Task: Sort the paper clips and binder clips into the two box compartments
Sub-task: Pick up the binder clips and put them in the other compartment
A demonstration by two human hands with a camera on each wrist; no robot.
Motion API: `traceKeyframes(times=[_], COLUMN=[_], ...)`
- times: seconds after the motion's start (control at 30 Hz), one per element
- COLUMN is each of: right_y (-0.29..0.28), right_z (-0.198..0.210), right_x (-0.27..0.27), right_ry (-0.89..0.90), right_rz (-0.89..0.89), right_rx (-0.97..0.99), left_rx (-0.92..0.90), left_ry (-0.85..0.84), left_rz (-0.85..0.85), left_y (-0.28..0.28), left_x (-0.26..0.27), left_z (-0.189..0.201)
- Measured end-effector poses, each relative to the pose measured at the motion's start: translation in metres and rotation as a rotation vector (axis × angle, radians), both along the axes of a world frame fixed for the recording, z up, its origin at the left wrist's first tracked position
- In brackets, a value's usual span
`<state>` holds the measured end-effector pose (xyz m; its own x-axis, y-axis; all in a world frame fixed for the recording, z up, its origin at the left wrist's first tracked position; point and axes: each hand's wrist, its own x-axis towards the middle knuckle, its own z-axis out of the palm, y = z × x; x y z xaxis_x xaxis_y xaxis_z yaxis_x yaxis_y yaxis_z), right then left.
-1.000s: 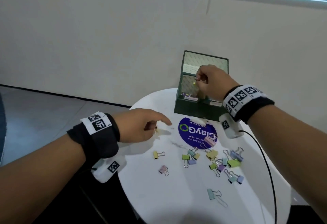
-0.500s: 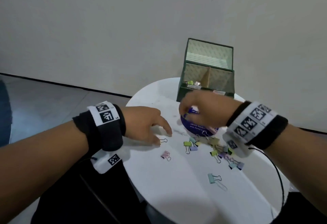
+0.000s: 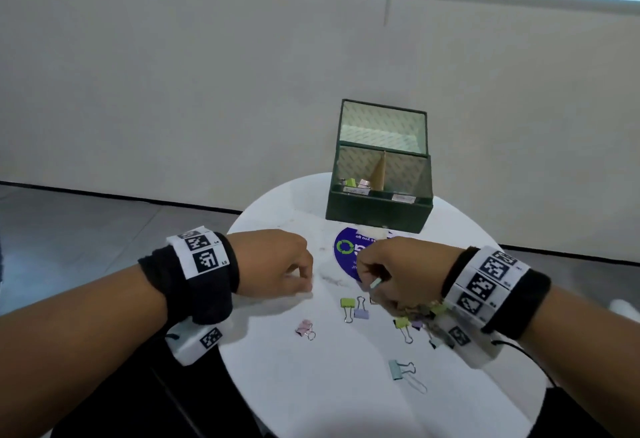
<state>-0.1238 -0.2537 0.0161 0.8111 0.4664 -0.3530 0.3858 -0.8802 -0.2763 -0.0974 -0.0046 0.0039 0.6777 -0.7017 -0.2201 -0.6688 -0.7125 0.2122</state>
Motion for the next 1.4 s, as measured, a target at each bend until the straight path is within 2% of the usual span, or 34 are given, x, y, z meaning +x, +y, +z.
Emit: traceKeyframes(times=[0.1,0.2,0.27,0.37,0.43,0.53,0.6,0.7,0.83,0.9,0.93,1.07,1.13,1.17,1.23,1.3,1.4], right_y=[-0.007,-0.015,-0.019,-0.016,-0.010,-0.004,-0.006,-0.017,-0.031,-0.035,-0.038,-0.042,-0.043,-0.043,-0.044,-0.045,-0.046], right_z=[0.009,0.026,0.039,0.053,0.056,0.053,0.050,0.044,0.030,0.025,0.023,0.014,0.009,0.007,0.004,0.001,-0.008], right_x=[0.012,0.033,0.050,0.076,0.092,0.104,0.104,0.095,0.079,0.069,0.063,0.033,0.014,0.004,-0.013,-0.025,-0.032], right_ry=[0.051,0.051,-0.049,-0.290,-0.349,-0.338,-0.365,-0.389,-0.342,-0.338,-0.330,-0.203,-0.137,-0.108,-0.075,-0.096,-0.144], right_rz=[-0.040,-0.150,-0.261,-0.419,-0.467,-0.442,-0.433,-0.440,-0.364,-0.348,-0.341,-0.241,-0.168,-0.137,-0.084,-0.039,-0.017], right_rx=[0.029,0.170,0.308,0.458,0.451,0.332,0.309,0.336,0.307,0.285,0.270,0.110,0.024,0.006,-0.005,0.002,0.047], left_rx=[-0.018,-0.102,-0.241,-0.422,-0.504,-0.519,-0.576,-0.751,-0.758,-0.704,-0.616,-0.221,-0.113,-0.064,0.027,0.111,0.185], left_ry=[-0.043,-0.046,-0.043,-0.075,-0.063,-0.045,0.024,0.279,0.431,0.424,0.368,-0.052,-0.157,-0.166,-0.072,0.060,0.131], left_rz=[0.002,0.060,0.138,0.337,0.456,0.523,0.556,0.572,0.513,0.489,0.459,0.218,0.071,0.010,-0.044,-0.060,-0.110], left_y=[-0.007,-0.017,-0.028,-0.050,-0.066,-0.086,-0.094,-0.095,-0.096,-0.096,-0.095,-0.086,-0.075,-0.067,-0.049,-0.035,-0.025], left_x=[0.011,0.029,0.046,0.070,0.081,0.089,0.094,0.095,0.096,0.097,0.096,0.073,0.049,0.036,0.010,-0.014,-0.032], left_z=[0.009,0.024,0.038,0.056,0.061,0.061,0.060,0.059,0.060,0.060,0.060,0.067,0.064,0.060,0.048,0.035,0.021])
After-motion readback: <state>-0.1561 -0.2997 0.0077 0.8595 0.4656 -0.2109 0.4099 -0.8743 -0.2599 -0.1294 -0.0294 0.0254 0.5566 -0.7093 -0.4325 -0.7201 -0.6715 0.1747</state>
